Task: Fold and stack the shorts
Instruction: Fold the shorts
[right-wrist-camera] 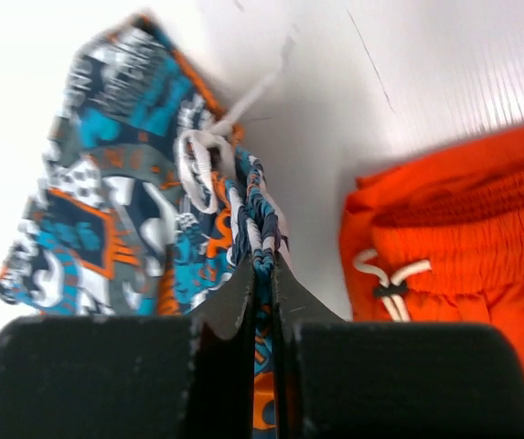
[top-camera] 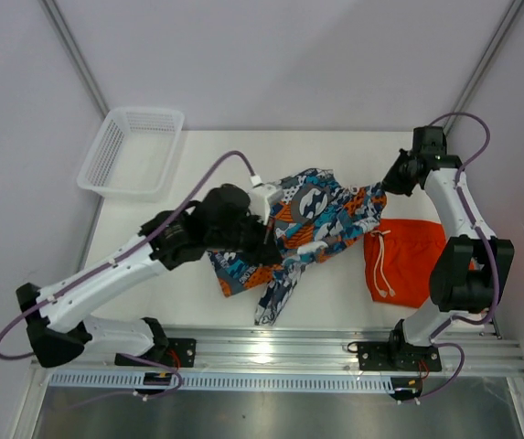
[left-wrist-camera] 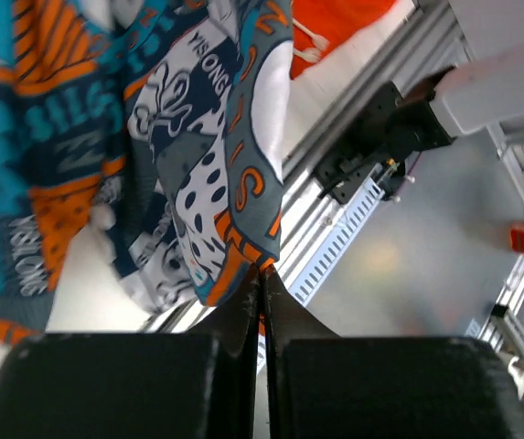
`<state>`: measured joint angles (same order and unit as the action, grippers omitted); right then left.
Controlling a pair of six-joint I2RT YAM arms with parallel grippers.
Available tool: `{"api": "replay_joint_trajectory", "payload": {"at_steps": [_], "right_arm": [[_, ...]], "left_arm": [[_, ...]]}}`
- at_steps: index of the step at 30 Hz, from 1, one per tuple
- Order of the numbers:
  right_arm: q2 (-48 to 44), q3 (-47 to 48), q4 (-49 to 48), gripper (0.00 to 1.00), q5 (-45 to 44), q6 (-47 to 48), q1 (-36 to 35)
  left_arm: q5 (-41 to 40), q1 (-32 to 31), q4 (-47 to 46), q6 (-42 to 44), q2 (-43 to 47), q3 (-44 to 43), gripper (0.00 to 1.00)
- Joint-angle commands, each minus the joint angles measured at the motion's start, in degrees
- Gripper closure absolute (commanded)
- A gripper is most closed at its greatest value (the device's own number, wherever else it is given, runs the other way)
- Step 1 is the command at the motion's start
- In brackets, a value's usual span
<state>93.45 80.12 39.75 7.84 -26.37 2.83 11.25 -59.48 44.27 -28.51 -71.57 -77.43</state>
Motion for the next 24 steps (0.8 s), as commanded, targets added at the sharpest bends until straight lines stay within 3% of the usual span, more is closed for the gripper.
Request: {"api": "replay_joint_trajectory", "payload": {"at_steps": [1, 10, 13, 19, 24], "right_arm": [[1.29, 9.94, 2.61, 1.00, -0.01, -2.63, -0.89], [8.32, 19.46, -0.63, 1.00, 4.64, -11.85, -5.29], [9.99, 20.87, -2.65, 1.00, 5.43, -13.96, -5.64], [12.55, 22.54, -4.67, 1.00, 4.65, -15.99, -5.47], [13.42, 21.22, -8.02, 1.00, 4.21, -18.80, -5.03]], "left_arm": [[6.49, 7.24, 0.99, 0.47, 2.92, 3.94, 1.00], [10.72, 27.29, 3.01, 7.85, 2.49, 5.62, 1.00], [13.09, 31.34, 3.72, 9.08, 1.88, 4.04, 1.00], [16.09, 34.08, 5.47, 10.14, 0.12, -3.94, 1.00], [12.41, 36.27, 9.95, 13.30, -5.94, -14.47, 1.00]]}}
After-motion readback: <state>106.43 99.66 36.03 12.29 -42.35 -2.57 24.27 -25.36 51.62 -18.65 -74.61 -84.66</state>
